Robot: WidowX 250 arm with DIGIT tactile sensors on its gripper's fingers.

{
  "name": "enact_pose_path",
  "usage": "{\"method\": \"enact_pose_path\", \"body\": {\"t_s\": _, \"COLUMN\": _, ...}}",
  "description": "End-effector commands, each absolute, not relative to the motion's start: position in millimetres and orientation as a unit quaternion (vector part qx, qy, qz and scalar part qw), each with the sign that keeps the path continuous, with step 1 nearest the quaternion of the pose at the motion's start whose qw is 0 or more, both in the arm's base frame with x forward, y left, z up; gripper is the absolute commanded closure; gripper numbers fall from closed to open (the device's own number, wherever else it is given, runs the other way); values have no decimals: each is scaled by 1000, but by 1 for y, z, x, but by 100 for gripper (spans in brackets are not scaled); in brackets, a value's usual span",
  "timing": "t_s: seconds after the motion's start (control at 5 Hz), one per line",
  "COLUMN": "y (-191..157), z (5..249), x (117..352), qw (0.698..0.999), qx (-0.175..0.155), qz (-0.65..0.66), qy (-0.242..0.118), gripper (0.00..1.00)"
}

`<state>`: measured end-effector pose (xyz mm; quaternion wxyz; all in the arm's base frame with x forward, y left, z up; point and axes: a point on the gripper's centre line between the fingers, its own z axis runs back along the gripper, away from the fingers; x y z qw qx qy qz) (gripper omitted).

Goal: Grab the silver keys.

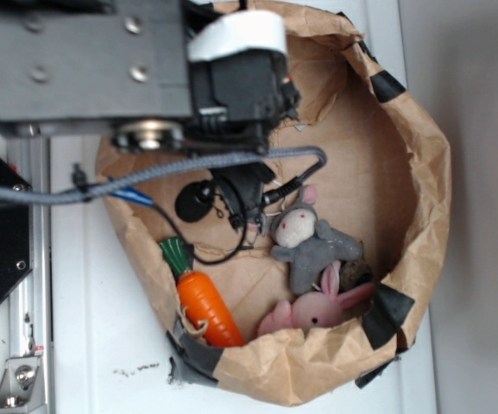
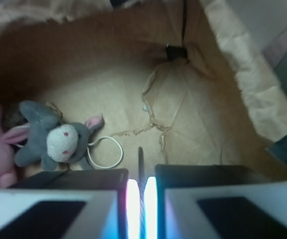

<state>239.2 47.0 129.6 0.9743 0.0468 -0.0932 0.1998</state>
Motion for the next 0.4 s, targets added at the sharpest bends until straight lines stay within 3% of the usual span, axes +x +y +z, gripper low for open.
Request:
{"method": "enact_pose_path", "body": {"t_s": 0.0, "y": 43, "z": 126, "x": 253, "qw": 972, "qx": 62, "qz": 197, "qy": -113, "gripper": 100}}
{"method": "enact_pose_path", "body": {"t_s": 0.2, "y": 39, "z": 116, "x": 259, "qw": 964, "qx": 98, "qz": 209, "qy": -136, "gripper": 100}}
